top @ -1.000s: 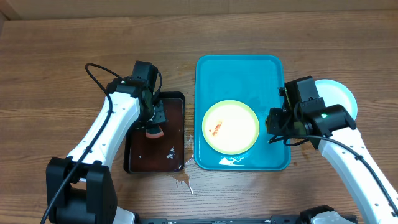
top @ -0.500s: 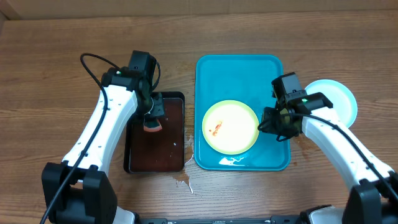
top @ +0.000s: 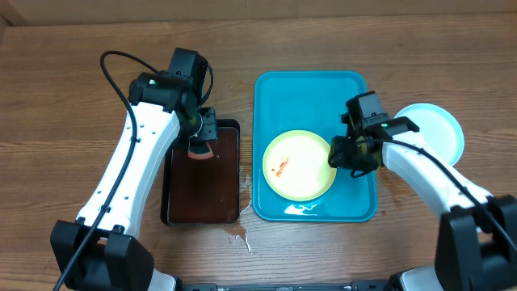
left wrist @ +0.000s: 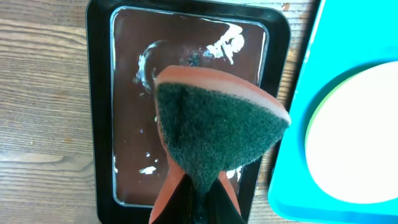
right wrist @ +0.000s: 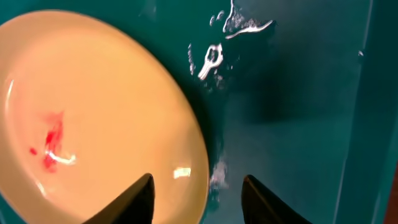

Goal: Clean dirty plates on tray and stack at the side
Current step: 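Grasp the sponge in the black tray with the left gripper and wet it, then scrub the yellow plate with the sponge while the right gripper holds its rim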

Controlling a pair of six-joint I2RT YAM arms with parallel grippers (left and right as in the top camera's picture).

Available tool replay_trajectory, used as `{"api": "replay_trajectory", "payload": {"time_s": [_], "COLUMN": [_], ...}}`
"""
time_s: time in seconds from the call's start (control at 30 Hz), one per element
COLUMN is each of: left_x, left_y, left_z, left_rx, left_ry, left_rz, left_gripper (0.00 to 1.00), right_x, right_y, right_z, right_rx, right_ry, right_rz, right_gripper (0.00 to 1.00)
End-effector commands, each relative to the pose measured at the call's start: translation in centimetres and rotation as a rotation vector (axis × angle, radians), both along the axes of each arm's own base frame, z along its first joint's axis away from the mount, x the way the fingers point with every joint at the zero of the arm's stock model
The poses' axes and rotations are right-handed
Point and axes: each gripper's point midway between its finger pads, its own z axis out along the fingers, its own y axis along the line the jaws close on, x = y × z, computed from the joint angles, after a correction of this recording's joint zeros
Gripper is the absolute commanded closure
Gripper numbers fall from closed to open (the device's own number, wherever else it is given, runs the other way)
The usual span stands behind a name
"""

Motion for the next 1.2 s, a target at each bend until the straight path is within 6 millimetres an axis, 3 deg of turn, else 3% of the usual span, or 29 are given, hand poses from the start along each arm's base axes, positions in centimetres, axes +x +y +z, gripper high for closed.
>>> {"api": "replay_trajectory", "payload": {"time_s": [0.0, 0.1, 0.17, 0.2, 0.33, 0.47, 0.57, 0.7, 0.97, 1.07, 1.17], "left_x": [0.4, 0.2, 0.2, 0.3, 0.8, 1.5, 1.6, 1.5, 1.0, 0.4, 0.2], "left_y": [-0.5, -0.8, -1.5, -2.1, -6.1, -11.8, -16.1, -19.7, -21.1, -21.9, -21.1], "left_z": [1.2, 1.2, 1.2, 1.3, 1.8, 2.2, 1.4, -2.1, -11.9, -13.7, -14.5], "left_rx": [-0.015, -0.03, -0.061, -0.087, -0.198, -0.273, -0.308, -0.316, -0.277, -0.312, -0.27], "left_ry": [-0.034, -0.028, -0.027, -0.031, -0.07, -0.146, -0.173, -0.116, 0.097, 0.156, 0.169], "left_rz": [-0.031, -0.032, -0.039, -0.049, -0.101, -0.181, -0.237, -0.227, -0.169, -0.181, -0.17], "left_gripper": [0.96, 0.96, 0.96, 0.96, 0.96, 0.96, 0.96, 0.96, 0.96, 0.96, 0.96], "right_x": [-0.7, -0.8, -0.8, -0.8, -0.9, -1.4, -1.5, -1.5, -1.6, -1.6, -1.8], "right_y": [-0.5, -0.4, -0.1, 0.0, 0.0, -0.1, -0.2, -0.2, -0.2, -0.2, -0.2], "right_z": [-2.6, -3.7, -4.0, -4.0, -4.0, -4.1, -4.1, -4.1, -4.1, -4.1, -4.1], "right_rx": [-0.031, -0.031, -0.015, -0.011, -0.01, -0.016, -0.016, -0.017, -0.017, -0.017, -0.019], "right_ry": [0.055, 0.076, 0.084, 0.085, 0.092, 0.11, 0.114, 0.115, 0.118, 0.119, 0.125], "right_rz": [0.005, 0.006, 0.009, 0.008, 0.006, 0.007, 0.007, 0.007, 0.007, 0.007, 0.007], "right_gripper": [0.64, 0.76, 0.94, 0.96, 0.96, 0.96, 0.96, 0.96, 0.96, 0.96, 0.96]}}
